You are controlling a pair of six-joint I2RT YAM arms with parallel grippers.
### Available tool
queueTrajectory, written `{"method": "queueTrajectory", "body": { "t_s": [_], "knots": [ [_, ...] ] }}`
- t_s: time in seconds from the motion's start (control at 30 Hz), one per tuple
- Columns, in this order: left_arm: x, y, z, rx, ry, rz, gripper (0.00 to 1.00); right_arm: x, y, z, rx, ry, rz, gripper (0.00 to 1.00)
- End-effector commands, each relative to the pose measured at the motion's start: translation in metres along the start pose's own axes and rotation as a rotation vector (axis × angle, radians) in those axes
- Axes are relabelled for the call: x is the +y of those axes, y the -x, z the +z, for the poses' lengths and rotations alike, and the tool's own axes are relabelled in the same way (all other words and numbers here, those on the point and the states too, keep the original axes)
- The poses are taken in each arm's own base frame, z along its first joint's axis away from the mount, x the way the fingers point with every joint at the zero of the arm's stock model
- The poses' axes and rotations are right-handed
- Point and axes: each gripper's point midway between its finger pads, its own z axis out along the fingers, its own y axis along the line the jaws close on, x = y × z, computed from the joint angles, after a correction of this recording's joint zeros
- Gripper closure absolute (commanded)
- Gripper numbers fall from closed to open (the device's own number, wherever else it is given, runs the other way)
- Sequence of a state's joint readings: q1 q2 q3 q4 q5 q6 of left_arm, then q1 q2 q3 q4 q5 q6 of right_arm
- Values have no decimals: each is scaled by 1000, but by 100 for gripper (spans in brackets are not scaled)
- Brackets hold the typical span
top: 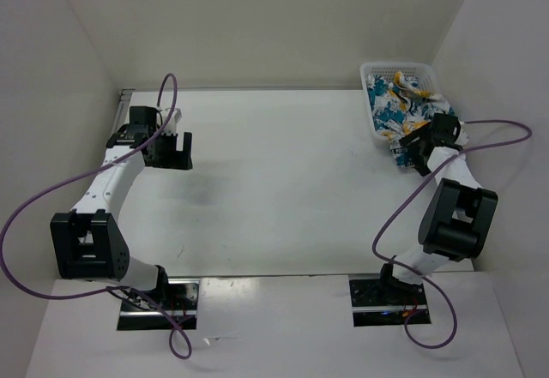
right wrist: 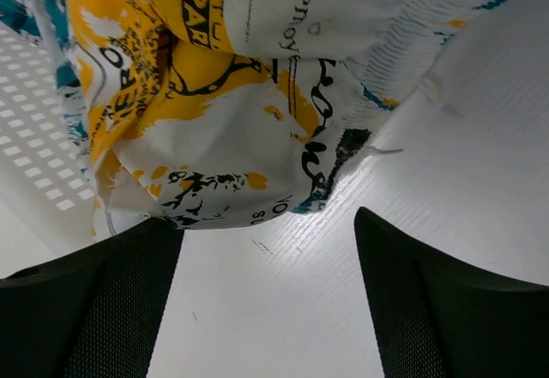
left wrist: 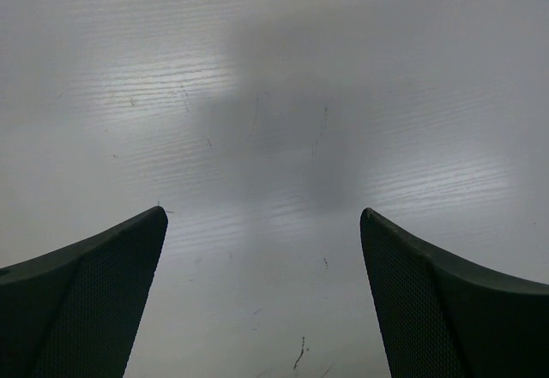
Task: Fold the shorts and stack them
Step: Grab the shorts from the pile
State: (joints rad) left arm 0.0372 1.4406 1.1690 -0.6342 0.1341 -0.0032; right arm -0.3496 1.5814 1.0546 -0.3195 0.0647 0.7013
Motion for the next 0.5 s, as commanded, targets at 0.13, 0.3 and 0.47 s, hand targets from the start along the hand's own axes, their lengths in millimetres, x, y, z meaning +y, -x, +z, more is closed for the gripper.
{"method": "queueTrajectory", "body": {
  "t_s": [0.13, 0.3, 0.47],
  "knots": [
    [-2, 9, -9, -29, -1, 10, 0, 24, 45, 2, -96, 108, 88, 33],
    [-2, 7, -9, -20, -2, 8, 0, 30, 53, 2, -111, 123, 99, 61],
    [-4, 7, -9, -21, -11, 8, 0, 36, 58, -8, -126, 149, 99, 92]
  ]
}}
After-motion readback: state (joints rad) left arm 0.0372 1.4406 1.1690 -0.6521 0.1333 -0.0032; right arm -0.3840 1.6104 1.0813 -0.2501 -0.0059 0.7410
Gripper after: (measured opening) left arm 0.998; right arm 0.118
